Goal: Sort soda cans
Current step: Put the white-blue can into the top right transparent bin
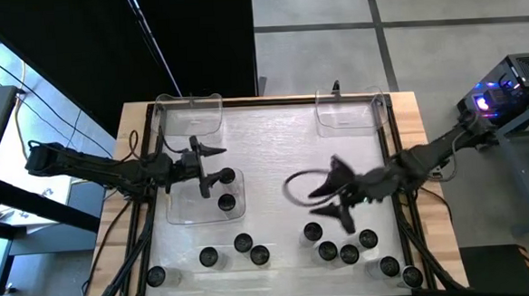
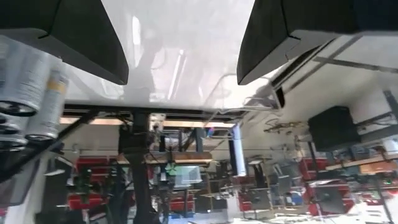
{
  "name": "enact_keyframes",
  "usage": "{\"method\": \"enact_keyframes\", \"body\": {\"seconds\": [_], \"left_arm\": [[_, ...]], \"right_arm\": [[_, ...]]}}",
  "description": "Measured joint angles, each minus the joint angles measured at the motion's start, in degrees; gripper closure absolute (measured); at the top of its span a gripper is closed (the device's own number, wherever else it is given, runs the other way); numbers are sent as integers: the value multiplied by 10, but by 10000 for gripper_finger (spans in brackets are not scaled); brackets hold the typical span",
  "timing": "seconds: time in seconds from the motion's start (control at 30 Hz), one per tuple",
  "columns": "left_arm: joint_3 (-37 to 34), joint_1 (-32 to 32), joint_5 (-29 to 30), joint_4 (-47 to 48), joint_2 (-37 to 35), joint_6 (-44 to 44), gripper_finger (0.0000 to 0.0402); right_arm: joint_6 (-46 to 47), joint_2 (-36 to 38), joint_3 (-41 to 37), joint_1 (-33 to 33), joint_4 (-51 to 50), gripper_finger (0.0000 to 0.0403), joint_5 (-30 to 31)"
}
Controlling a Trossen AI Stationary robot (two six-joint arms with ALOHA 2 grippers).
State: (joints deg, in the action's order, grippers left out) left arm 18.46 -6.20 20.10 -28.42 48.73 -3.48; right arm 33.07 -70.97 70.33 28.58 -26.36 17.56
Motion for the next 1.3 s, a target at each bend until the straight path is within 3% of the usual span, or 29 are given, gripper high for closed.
{"method": "enact_keyframes", "body": {"seconds": [0.2, 0.37, 0.47, 0.57, 0.63, 0.83, 1.07, 1.3], "left_arm": [[0, -34, 0, -3, 0, -11, 108], [0, -46, 0, -7, 0, -12, 108], [0, -49, 0, -14, 0, -13, 108], [0, -49, 0, -15, 0, -15, 108], [0, -49, 0, -15, 0, -19, 108], [0, -49, 0, -13, 0, -22, 108], [0, -49, 0, 0, 0, -22, 108], [0, -49, 0, 4, 0, -20, 108]], "right_arm": [[181, -140, 176, 47, -137, 179, -38], [267, -229, 269, 61, -180, 143, -98], [297, -269, 314, 56, -227, 114, -169], [337, -302, 344, 46, -267, 95, -279], [341, -316, 357, 44, -277, 91, -314], [335, -321, 366, 46, -359, 89, -300], [327, -320, 366, 77, -492, 89, -189], [325, -328, 366, 87, -515, 89, -104]]}}
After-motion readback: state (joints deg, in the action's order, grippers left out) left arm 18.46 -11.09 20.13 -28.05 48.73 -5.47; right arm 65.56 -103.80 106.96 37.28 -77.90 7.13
